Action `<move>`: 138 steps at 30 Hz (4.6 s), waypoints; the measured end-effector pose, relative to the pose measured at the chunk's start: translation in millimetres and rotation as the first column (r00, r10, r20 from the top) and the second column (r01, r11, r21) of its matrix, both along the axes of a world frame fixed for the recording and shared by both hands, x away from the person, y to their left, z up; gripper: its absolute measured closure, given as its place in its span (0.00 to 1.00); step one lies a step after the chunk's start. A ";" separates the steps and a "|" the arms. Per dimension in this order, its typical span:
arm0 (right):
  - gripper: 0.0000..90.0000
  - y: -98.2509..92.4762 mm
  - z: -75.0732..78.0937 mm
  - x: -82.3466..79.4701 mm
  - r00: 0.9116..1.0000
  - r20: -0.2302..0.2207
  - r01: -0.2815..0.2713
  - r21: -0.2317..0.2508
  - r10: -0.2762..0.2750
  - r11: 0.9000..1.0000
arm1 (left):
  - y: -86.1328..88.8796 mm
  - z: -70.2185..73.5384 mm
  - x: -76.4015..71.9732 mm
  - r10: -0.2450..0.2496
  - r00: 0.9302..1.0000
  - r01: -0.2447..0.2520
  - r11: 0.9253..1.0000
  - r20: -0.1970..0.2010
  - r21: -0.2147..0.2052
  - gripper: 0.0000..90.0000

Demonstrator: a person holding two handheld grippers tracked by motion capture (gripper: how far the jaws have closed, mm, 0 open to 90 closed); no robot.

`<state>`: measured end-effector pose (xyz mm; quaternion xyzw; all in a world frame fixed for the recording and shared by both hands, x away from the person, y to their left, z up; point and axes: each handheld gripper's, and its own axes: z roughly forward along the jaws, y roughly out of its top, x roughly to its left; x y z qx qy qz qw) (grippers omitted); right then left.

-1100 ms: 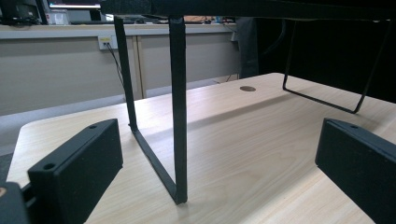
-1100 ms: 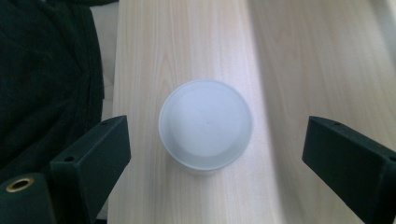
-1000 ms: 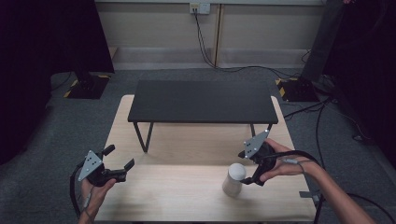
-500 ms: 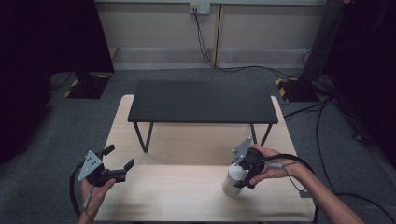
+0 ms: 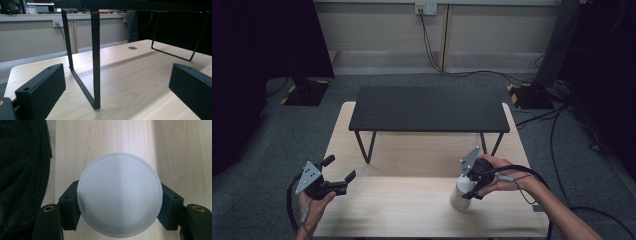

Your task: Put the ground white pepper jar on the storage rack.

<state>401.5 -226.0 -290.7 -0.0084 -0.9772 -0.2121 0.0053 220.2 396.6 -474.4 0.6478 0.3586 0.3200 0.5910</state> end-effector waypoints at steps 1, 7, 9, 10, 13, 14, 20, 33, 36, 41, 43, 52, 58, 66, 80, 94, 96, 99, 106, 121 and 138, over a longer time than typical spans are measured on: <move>0.37 0.6 0.8 -0.7 1.000 -0.001 0.005 -0.005 -0.005 1.000 | 0.3 0.0 -0.1 -0.001 1.000 0.001 1.000 0.001 0.000 0.00; 0.37 -1.5 16.6 -2.8 1.000 -0.008 0.017 0.002 -0.017 1.000 | 0.2 -0.2 0.9 -0.001 1.000 0.001 1.000 -0.004 0.000 0.00; 0.37 -1.0 28.4 -3.2 1.000 -0.010 0.013 0.002 -0.013 1.000 | -0.1 0.2 1.1 -0.004 1.000 0.004 1.000 -0.004 0.004 0.00; 0.37 0.5 34.9 -4.4 1.000 -0.007 0.011 -0.002 -0.011 1.000 | -0.4 0.3 1.2 -0.005 1.000 0.005 1.000 -0.005 0.006 0.00; 0.37 5.4 53.8 -7.5 1.000 0.000 0.004 -0.009 -0.004 1.000 | -0.7 0.2 1.4 -0.005 1.000 0.005 1.000 -0.007 0.004 0.00; 0.37 7.4 60.2 -9.1 1.000 0.000 0.002 -0.009 -0.002 1.000 | -0.6 0.2 1.4 -0.006 1.000 0.006 1.000 -0.007 0.005 0.00; 0.37 22.8 102.2 -13.8 0.999 0.003 -0.054 -0.026 0.054 0.998 | 0.3 -0.2 1.2 -0.005 1.000 0.005 1.000 -0.005 0.000 0.00; 0.37 43.9 193.4 -15.3 0.995 0.043 -0.083 -0.034 0.084 0.996 | 0.1 -0.2 1.5 -0.008 1.000 0.008 1.000 -0.005 0.000 0.00; 0.37 47.3 203.0 -10.9 0.997 0.052 -0.060 -0.029 0.062 0.998 | -0.4 -0.1 1.2 -0.006 1.000 0.006 1.000 -0.005 -0.001 0.00; 0.37 56.3 215.2 4.9 0.998 0.066 -0.016 -0.028 0.017 0.999 | 0.9 -0.6 0.7 -0.001 1.000 0.001 1.000 -0.002 -0.007 0.00; 0.37 58.4 217.0 8.2 0.997 0.076 0.001 -0.020 0.000 1.000 | 0.7 -0.6 0.8 -0.001 1.000 0.001 1.000 -0.002 -0.006 0.00; 0.37 74.5 236.2 40.6 0.987 0.105 0.126 -0.038 -0.121 0.991 | 0.5 -0.3 1.4 -0.005 1.000 0.005 1.000 -0.002 -0.002 0.00; 0.37 78.4 241.6 65.4 0.965 0.134 0.231 -0.012 -0.227 0.973 | 0.9 -1.0 1.4 -0.001 1.000 0.001 1.000 -0.004 -0.006 0.00; 0.37 78.1 235.1 99.3 0.935 0.141 0.326 0.008 -0.324 0.945 | 1.9 -0.8 1.4 0.000 1.000 0.000 1.000 -0.003 -0.003 0.00; 0.37 73.1 228.4 134.6 0.899 0.142 0.420 0.000 -0.415 0.908 | 2.1 -0.5 1.5 0.000 1.000 0.000 1.000 -0.004 0.000 0.00; 0.24 68.5 213.9 139.5 0.890 0.134 0.435 0.034 -0.436 0.900 | 1.9 -0.5 0.6 0.003 1.000 -0.003 1.000 0.001 -0.005 0.00; 0.17 65.9 213.3 137.8 0.886 0.140 0.442 0.037 -0.443 0.896 | 1.8 -0.2 0.6 0.000 1.000 0.000 1.000 0.000 -0.002 0.00; 0.14 56.8 215.9 129.7 0.883 0.163 0.429 0.093 -0.439 0.898 | 1.8 -0.1 0.6 -0.001 1.000 0.001 1.000 0.002 0.000 0.00; 0.14 28.7 241.8 102.4 0.859 0.196 0.445 0.169 -0.472 0.880 | 1.5 0.1 0.7 -0.004 1.000 0.004 1.000 0.001 0.001 0.00; 0.15 -56.8 281.0 -2.0 0.829 0.232 0.436 0.301 -0.508 0.848 | -0.5 0.0 1.6 -0.008 1.000 0.008 1.000 -0.003 0.003 0.00; 0.15 -105.1 232.0 -83.0 0.788 0.252 0.453 0.382 -0.562 0.806 | -0.5 -0.3 1.4 -0.007 1.000 0.007 1.000 -0.020 -0.001 0.00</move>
